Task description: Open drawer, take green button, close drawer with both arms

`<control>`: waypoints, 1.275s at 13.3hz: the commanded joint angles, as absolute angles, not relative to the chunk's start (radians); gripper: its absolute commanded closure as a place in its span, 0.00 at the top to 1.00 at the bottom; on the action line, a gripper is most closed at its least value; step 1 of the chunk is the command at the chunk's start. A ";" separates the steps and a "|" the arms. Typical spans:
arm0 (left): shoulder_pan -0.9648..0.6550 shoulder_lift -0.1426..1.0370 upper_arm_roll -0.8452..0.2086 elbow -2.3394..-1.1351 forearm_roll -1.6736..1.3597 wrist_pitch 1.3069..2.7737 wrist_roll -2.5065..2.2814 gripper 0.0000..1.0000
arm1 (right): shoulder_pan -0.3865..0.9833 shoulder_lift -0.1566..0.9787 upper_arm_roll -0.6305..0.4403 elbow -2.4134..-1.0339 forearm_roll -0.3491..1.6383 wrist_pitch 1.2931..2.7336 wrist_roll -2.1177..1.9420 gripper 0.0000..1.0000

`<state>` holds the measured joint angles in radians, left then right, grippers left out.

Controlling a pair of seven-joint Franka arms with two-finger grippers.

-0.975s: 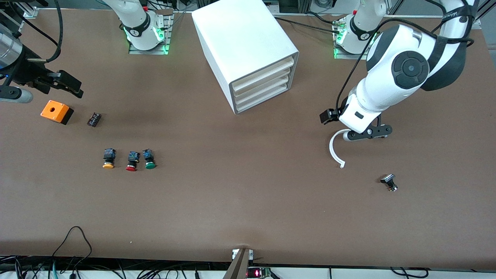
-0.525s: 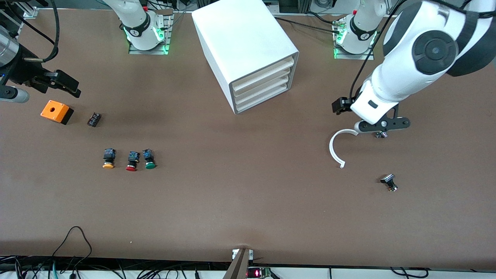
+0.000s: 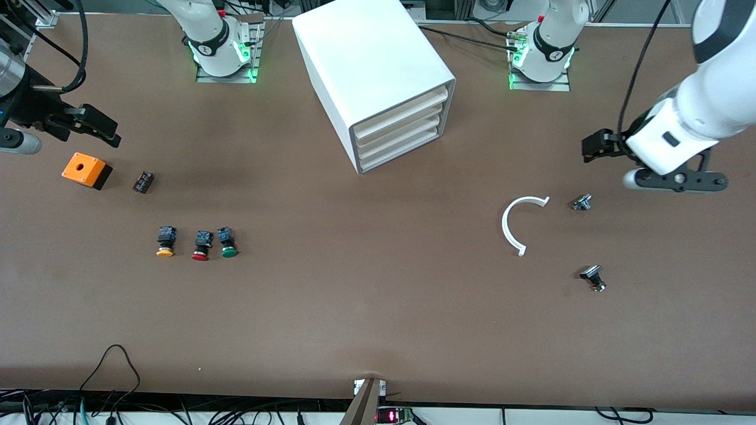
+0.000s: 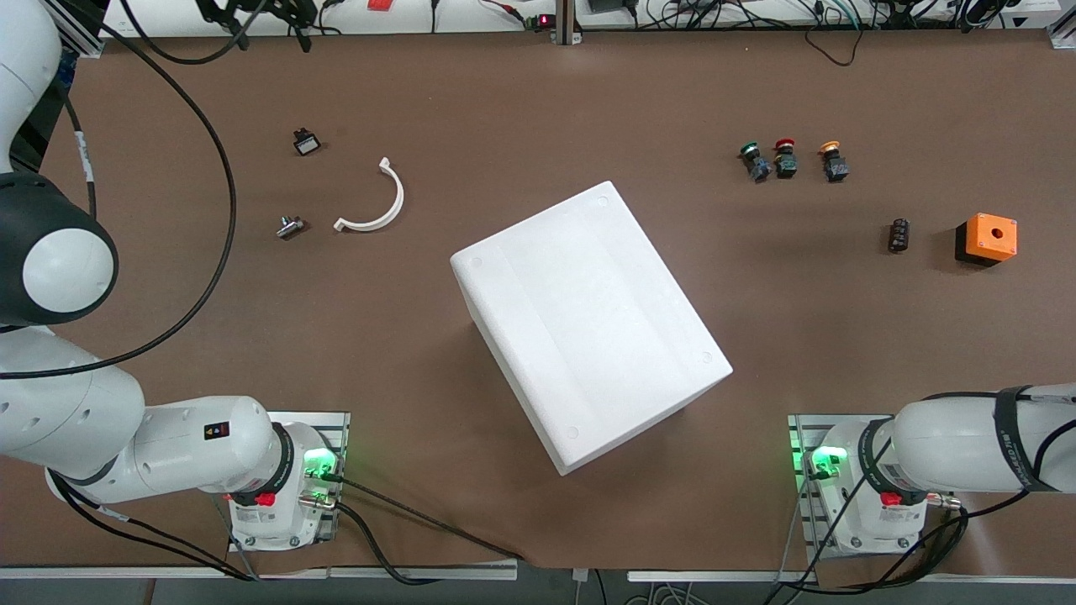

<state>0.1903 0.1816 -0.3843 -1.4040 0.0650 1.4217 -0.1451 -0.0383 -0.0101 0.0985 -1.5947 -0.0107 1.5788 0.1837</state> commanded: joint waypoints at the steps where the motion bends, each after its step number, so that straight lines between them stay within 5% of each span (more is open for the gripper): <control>1: 0.074 0.025 -0.182 -1.582 0.028 1.524 -0.062 1.00 | -0.054 -0.018 0.097 -1.586 0.002 1.568 0.161 1.00; 3: -0.001 -0.063 -0.050 -1.716 -0.021 1.650 -0.048 1.00 | -0.054 -0.018 0.097 -1.586 0.002 1.569 0.161 1.00; 5: -0.021 -0.086 -0.032 -1.775 -0.018 1.745 -0.048 1.00 | -0.054 -0.020 0.097 -1.586 0.003 1.566 0.161 1.00; 17: -0.061 -0.061 -0.032 -1.729 0.012 1.701 -0.014 1.00 | -0.054 -0.020 0.097 -1.588 0.003 1.566 0.160 1.00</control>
